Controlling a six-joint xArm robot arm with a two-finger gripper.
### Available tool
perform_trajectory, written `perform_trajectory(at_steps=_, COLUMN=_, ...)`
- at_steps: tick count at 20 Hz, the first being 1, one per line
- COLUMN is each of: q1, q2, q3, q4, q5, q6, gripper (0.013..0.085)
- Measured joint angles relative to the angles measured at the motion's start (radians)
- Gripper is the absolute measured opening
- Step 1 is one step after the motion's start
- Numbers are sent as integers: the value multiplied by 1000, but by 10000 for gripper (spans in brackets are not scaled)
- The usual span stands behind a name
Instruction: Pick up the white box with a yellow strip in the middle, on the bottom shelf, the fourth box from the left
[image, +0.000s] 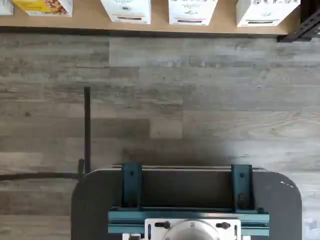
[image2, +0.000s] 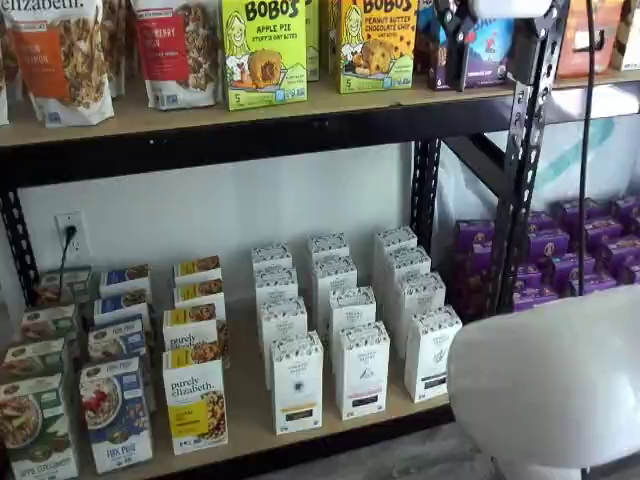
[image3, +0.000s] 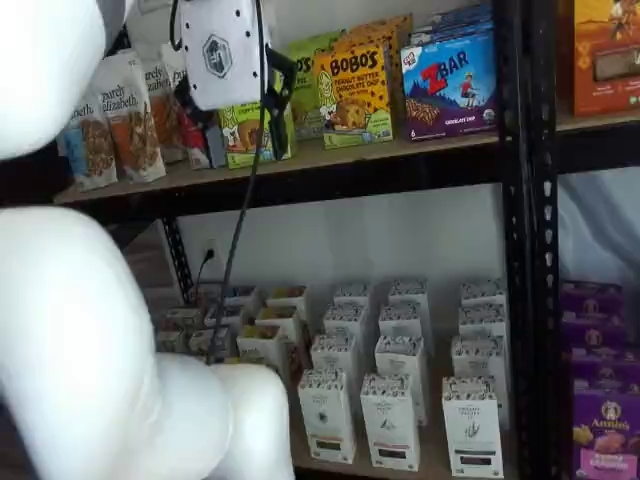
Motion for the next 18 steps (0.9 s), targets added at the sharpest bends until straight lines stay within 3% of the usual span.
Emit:
perform_trajectory(at_steps=1, q1=-23, q2=2, q3=-1, q4=26, q5=6, q6=-11, gripper=850)
perform_trajectory(at_steps=2, q1=-102, q2=8, q3=-3, q4=109, q5=23, q6=-46, gripper=850)
perform_trajectory(at_steps=3, q1=-148, q2=11, q3=-3, q4=161, q5=34, q6=-68, gripper=850)
perform_trajectory(at_steps=4, q1=-163, q2=10, q3=-2, q4=182, q5=35, q6=-78, gripper=850)
perform_trajectory(at_steps=9, q1=-159, q2=2, q3=12, q4=179, q5=17, q6=-83, gripper=850)
perform_trajectory(at_steps=13, q1=-109, q2=-6, q3=38, q4=139, q5=-24, q6=-57, gripper=850)
perform_trajectory(at_steps=18, q1=-71, q2=-11, q3=82, q4=128, q5=-88, q6=-31, gripper=850)
